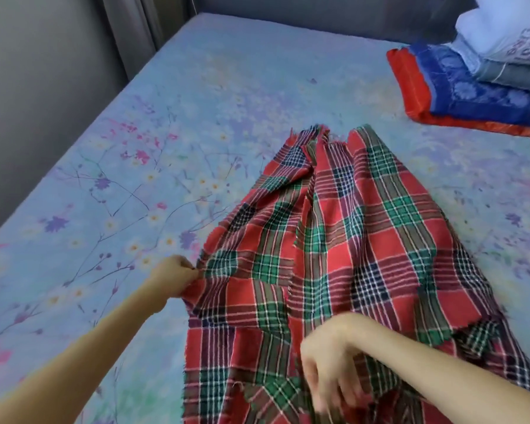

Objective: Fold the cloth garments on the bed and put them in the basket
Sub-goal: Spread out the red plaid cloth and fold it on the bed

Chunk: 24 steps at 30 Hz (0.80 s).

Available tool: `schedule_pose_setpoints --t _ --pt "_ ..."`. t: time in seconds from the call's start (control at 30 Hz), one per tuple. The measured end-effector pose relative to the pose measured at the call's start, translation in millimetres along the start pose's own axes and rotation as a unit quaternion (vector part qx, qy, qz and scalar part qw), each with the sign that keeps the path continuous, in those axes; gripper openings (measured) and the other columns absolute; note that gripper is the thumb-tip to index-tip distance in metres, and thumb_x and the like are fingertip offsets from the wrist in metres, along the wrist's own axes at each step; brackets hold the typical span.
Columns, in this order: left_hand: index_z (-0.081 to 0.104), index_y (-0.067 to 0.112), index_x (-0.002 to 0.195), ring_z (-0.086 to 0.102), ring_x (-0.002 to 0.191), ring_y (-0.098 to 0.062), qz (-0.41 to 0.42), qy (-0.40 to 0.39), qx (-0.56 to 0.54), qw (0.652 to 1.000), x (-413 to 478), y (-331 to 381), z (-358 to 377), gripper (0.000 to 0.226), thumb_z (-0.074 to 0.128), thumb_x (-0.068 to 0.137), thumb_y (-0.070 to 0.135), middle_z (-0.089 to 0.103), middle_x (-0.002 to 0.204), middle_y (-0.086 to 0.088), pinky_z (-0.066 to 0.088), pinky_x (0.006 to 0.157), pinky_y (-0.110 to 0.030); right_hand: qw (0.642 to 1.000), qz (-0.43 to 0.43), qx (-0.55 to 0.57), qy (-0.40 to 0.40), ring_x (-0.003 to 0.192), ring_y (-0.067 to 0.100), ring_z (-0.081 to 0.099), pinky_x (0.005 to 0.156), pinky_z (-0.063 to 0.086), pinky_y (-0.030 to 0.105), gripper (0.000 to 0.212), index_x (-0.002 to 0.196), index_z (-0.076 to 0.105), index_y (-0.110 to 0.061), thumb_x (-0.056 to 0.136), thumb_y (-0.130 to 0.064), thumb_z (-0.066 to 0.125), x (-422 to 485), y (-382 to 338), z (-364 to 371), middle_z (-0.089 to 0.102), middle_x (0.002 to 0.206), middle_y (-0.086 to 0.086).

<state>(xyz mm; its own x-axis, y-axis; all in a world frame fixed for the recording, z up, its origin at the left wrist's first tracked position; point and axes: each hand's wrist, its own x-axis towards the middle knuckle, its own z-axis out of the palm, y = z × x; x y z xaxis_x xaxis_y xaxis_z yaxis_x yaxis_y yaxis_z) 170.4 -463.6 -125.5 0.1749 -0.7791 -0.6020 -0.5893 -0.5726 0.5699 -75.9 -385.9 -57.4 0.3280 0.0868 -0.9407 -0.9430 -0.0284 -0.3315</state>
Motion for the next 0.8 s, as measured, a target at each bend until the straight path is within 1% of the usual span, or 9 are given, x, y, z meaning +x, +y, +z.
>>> schedule_pose_setpoints --t 0.07,0.13,0.2,0.33,0.43,0.53,0.6,0.7,0.8 --pt "0.055 0.006 0.070 0.055 0.069 -0.024 0.009 -0.018 0.000 1.000 6.9 3.4 0.6 0.023 0.065 0.085 0.019 0.058 0.073 -0.016 0.051 0.074 -0.034 0.964 0.059 0.046 0.255 0.051 0.013 0.061 0.051 0.053 0.023 0.042 0.091 0.063 0.005 0.096 -0.035 0.050 8.2 13.0 -21.5 0.071 0.082 0.018" --pt "0.053 0.009 0.073 0.050 0.067 -0.022 0.038 0.004 -0.003 0.999 15.6 15.1 1.8 0.026 0.068 0.083 0.027 0.052 0.071 -0.015 0.042 0.068 -0.031 0.822 0.109 0.082 0.553 0.056 0.019 0.057 0.050 0.045 0.027 0.045 0.071 0.053 -0.008 0.098 -0.042 0.043 12.4 23.1 -51.4 0.057 0.062 0.004" --pt "0.046 0.011 0.066 0.048 0.065 -0.021 0.058 0.030 0.007 0.998 27.1 28.8 10.6 0.034 0.070 0.080 0.031 0.047 0.068 -0.014 0.036 0.066 -0.030 0.729 0.135 0.130 0.658 0.074 0.026 0.061 0.056 0.043 0.029 0.041 0.084 0.052 -0.008 0.096 -0.046 0.045 24.5 29.9 -79.3 0.056 0.072 0.004" --pt "0.058 0.007 0.065 0.054 0.062 -0.024 0.098 0.084 0.068 0.989 33.0 49.8 38.5 0.029 0.068 0.082 0.029 0.056 0.064 -0.011 0.042 0.060 -0.031 0.754 0.193 0.180 0.601 0.102 0.030 0.059 0.070 0.048 0.034 0.047 0.110 0.055 -0.005 0.089 -0.047 0.057 69.1 40.1 -99.1 0.061 0.111 0.012" --pt "0.069 0.012 0.082 0.057 0.073 -0.021 0.145 0.071 0.029 0.986 25.9 50.0 52.9 0.004 0.065 0.084 0.011 0.062 0.077 -0.007 0.045 0.069 -0.028 0.729 0.211 0.106 0.642 0.108 0.030 0.056 0.079 0.049 0.036 0.022 0.111 0.057 -0.004 0.092 -0.016 0.054 83.0 50.2 -93.1 0.059 0.115 0.013" --pt "0.065 0.011 0.076 0.054 0.059 -0.017 0.150 -0.044 0.056 0.986 12.9 38.7 47.2 0.013 0.062 0.086 0.004 0.060 0.069 -0.004 0.050 0.062 -0.026 0.736 0.160 0.094 0.651 0.095 0.031 0.061 0.070 0.045 0.033 0.010 0.095 0.058 -0.004 0.088 -0.007 0.051 75.7 53.7 -74.2 0.063 0.096 0.012" --pt "0.066 0.010 0.071 0.054 0.053 -0.013 0.144 -0.175 0.066 0.972 -1.4 31.3 30.9 0.017 0.063 0.085 0.002 0.061 0.060 -0.001 0.048 0.053 -0.022 0.792 0.095 0.066 0.600 0.083 0.028 0.062 0.067 0.049 0.031 0.010 0.082 0.063 -0.002 0.080 -0.009 0.056 61.0 48.1 -51.2 0.065 0.082 0.010" --pt "0.067 0.012 0.070 0.057 0.046 -0.007 0.152 -0.383 0.203 0.888 -25.2 15.5 6.3 0.017 0.063 0.082 0.002 0.064 0.054 0.006 0.046 0.052 -0.018 0.945 -0.022 0.063 0.320 0.052 0.017 0.058 0.050 0.050 0.027 0.009 0.075 0.064 0.006 0.074 0.002 0.056 33.5 30.9 5.1 0.061 0.059 0.009" --pt "0.067 0.016 0.076 0.055 0.044 -0.001 0.136 -0.515 0.333 0.778 -46.8 1.9 -0.9 0.017 0.061 0.081 0.001 0.062 0.051 0.011 0.045 0.048 -0.014 0.996 -0.021 0.090 0.004 0.034 0.006 0.054 0.040 0.049 0.017 0.015 0.072 0.058 0.000 0.082 0.011 0.057 12.0 28.6 47.6 0.055 0.040 -0.001"
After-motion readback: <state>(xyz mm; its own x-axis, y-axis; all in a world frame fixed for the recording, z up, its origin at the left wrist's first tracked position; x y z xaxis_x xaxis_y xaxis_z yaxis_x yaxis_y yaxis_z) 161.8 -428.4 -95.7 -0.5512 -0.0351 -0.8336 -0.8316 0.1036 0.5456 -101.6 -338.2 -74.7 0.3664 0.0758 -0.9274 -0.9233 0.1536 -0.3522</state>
